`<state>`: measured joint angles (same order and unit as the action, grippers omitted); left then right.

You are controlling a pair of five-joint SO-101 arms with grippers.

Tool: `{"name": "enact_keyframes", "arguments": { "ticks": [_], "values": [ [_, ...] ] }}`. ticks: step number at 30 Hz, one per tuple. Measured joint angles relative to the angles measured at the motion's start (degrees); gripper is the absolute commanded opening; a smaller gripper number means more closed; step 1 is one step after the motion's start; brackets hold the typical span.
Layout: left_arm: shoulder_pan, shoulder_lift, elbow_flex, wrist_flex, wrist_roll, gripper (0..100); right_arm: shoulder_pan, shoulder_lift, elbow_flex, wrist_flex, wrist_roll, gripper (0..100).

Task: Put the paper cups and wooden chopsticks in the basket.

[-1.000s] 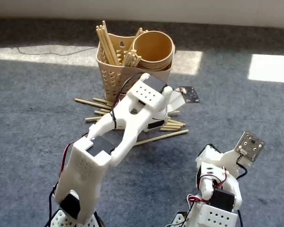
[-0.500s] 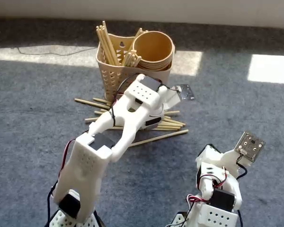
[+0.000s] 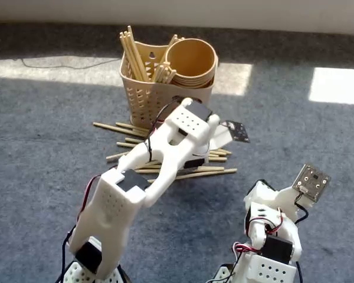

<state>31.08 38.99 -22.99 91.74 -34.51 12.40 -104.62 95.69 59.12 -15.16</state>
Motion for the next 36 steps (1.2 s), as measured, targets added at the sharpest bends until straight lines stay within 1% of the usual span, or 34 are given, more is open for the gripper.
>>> {"name": "enact_keyframes", "arguments": {
  "ticks": [4, 11, 16, 21, 25, 29, 31, 34, 36],
  "values": [
    [0.35, -2.37, 0.09, 0.00, 1.93, 9, 0.00, 0.00, 0.00, 0.00, 0.00, 0.6],
    [0.09, -3.34, 0.35, 0.53, 2.20, 9, 0.00, 0.00, 0.00, 0.00, 0.00, 0.6],
    [0.26, -3.43, 4.04, 0.26, 2.20, 9, 0.00, 0.00, 0.00, 0.00, 0.00, 0.6],
    [-1.05, -3.78, 8.09, -4.84, 2.11, 9, 0.00, 0.00, 0.00, 0.00, 0.00, 0.6],
    [-3.52, -4.22, 10.37, -9.05, 2.29, 8, 0.00, 0.00, 0.00, 0.00, 0.00, 0.6],
    [-4.04, -4.75, 12.40, -11.08, 2.29, 8, 0.00, 0.00, 0.00, 0.00, 0.00, 0.6],
    [-4.04, -5.10, 13.01, -11.34, 2.29, 7, 0.00, 0.00, 0.00, 0.00, 0.00, 0.6],
    [-4.04, -5.19, 13.54, -11.43, 2.29, 1, 0.00, 0.00, 0.00, 0.00, 0.00, 0.6],
    [-4.04, -5.27, 13.71, -11.43, 2.02, 1, 0.00, 0.00, 0.00, 0.00, 0.00, 0.6]
  ]
}}
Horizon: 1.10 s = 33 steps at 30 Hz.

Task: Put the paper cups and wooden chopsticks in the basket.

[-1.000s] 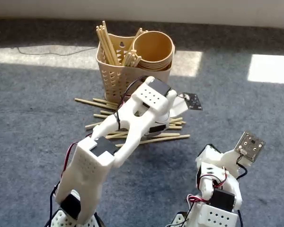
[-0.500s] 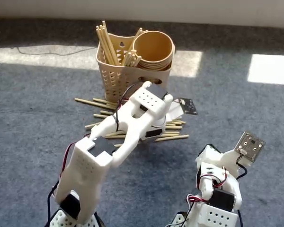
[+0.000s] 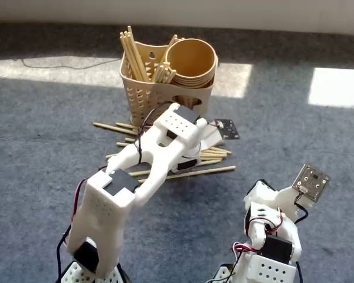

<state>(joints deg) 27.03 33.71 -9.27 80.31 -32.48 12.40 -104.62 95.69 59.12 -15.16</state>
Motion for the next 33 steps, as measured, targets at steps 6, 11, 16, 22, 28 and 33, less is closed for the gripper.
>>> {"name": "enact_keyframes", "arguments": {
  "ticks": [6, 11, 16, 22, 28, 33],
  "values": [
    [0.97, 0.00, -0.62, 2.11, -0.18, 1, 0.00, 0.00, 0.00, 0.00, 0.00, 0.6],
    [2.46, -1.76, -3.96, 8.09, 0.35, 1, 0.00, 0.00, 0.00, 0.00, 0.00, 0.6],
    [2.37, -7.82, -8.26, 13.27, 0.35, 1, 0.00, 0.00, 0.00, 0.00, 0.00, 0.6],
    [2.55, -17.67, -11.87, 17.41, 0.44, 1, 0.00, 0.00, 0.00, 0.00, 0.00, 0.6],
    [2.37, -29.71, -12.40, 17.85, 0.44, 1, 0.00, 0.00, 0.00, 0.00, 0.00, 0.6],
    [2.29, -37.98, -14.86, 13.98, 3.16, 1, 0.00, 0.00, 0.00, 0.00, 0.00, 0.6]
  ]
}}
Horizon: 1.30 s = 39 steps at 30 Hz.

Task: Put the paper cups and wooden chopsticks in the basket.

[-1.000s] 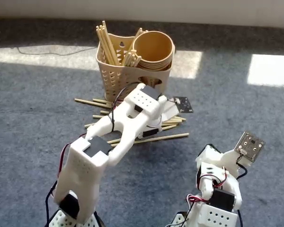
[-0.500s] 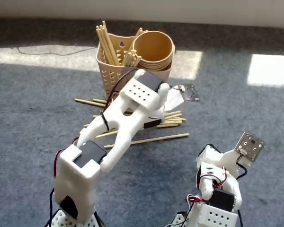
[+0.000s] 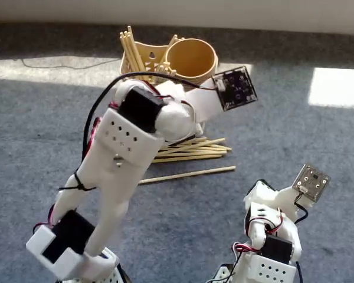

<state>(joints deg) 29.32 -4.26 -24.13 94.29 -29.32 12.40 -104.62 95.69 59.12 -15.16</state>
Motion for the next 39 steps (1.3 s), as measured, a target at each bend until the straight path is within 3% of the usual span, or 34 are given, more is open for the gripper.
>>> {"name": "enact_keyframes", "arguments": {
  "ticks": [9, 22, 26, 39],
  "values": [
    [-5.27, -6.95, -6.86, -13.89, 12.04, 1, 0.00, 0.00, 0.00, 0.00, 0.00, 0.6],
    [-19.78, -6.86, -4.48, -44.31, 33.32, 1, 0.00, 0.00, 0.00, 0.00, 0.00, 0.6],
    [-21.80, -4.31, 0.97, -51.60, 34.73, 1, 0.00, 0.00, 0.00, 0.00, 0.00, 0.6],
    [-25.32, -1.93, 19.69, -62.51, 34.81, 1, 0.00, 0.00, 0.09, 0.00, 0.00, 0.6]
  ]
}}
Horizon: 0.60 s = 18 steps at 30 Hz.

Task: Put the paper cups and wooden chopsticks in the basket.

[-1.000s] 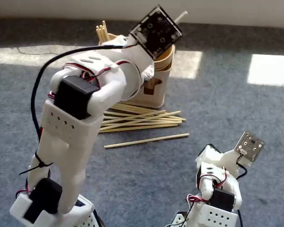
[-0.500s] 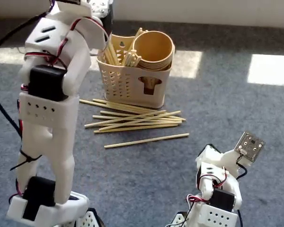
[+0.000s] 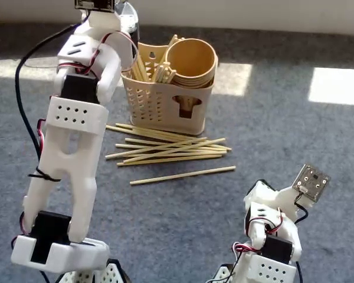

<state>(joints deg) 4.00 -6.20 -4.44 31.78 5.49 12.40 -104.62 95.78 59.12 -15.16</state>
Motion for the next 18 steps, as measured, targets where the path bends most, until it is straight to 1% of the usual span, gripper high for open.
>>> {"name": "enact_keyframes", "arguments": {
  "ticks": [2, 5, 9, 13, 18],
  "values": [
    [0.09, 0.00, 3.16, -1.41, 0.00, 3, 0.00, 0.00, 0.00, 0.00, 0.00, 0.6],
    [0.26, 0.00, 6.33, -2.02, 0.00, 10, 0.00, 0.00, 0.00, 0.00, 0.00, 0.6],
    [0.09, 0.00, 7.65, -0.70, 0.18, 11, 0.00, 0.00, 0.00, 0.00, 0.00, 0.6],
    [0.09, 0.00, 5.36, 6.51, 0.18, 11, 0.00, 0.00, 0.00, 0.00, 0.00, 0.6],
    [0.09, 0.00, -3.60, 18.81, 0.18, 11, 0.00, 0.00, 0.00, 0.00, 0.00, 0.6]
  ]
}}
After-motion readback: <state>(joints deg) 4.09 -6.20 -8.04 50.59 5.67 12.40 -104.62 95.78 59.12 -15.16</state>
